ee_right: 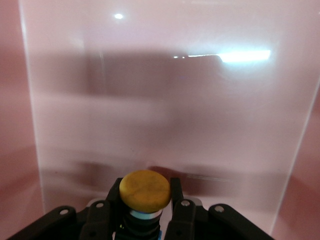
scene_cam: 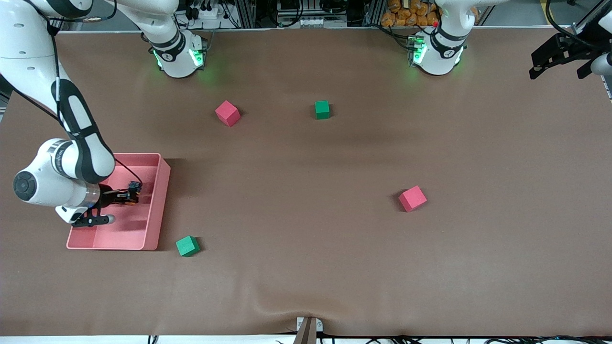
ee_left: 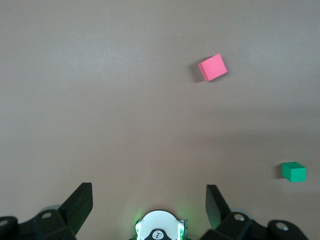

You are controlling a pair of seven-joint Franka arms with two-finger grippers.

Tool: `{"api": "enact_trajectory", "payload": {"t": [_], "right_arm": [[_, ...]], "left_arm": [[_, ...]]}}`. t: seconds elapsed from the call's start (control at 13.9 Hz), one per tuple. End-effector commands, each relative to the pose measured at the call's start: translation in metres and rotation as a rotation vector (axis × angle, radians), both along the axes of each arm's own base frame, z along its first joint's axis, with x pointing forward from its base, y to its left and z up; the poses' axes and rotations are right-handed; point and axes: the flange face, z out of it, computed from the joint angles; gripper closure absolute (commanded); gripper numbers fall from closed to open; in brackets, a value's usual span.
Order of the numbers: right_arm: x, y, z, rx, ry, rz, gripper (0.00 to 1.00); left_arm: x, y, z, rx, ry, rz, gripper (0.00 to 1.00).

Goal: Place and upright button with both arms
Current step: 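Close the right gripper on the button's blue base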

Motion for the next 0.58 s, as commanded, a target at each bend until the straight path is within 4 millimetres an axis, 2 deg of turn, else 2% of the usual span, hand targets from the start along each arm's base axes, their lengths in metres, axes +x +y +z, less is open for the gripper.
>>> {"api": "enact_trajectory", "payload": {"t": [0.0,0.14,0.29,0.36,0.5], "right_arm": [[0.026,0.000,0.066,0.053,0.056,0.037,1.00],[0.040,0.012,0.110,0.061,0.108,0.017,1.00],[0.051,0.045,0.143,0.043,0.140,-0.024,1.00],[0.055,0.073,0.157,0.034,0.163,-0.039,1.00],[0.059,0.147,0.186,0.033,0.195,-0.122,1.00]], "left_arm": [[0.000,0.001,0.003,0.000,-0.010,-0.012,0.00],[-0.001,0.002,0.004,0.003,-0.010,-0.012,0.00],[-0.002,0.004,0.004,0.003,-0.007,-0.008,0.00],[-0.002,0.005,0.004,0.003,-0.006,-0.005,0.00],[-0.002,0.018,0.006,0.004,-0.010,0.019,0.00]]}}
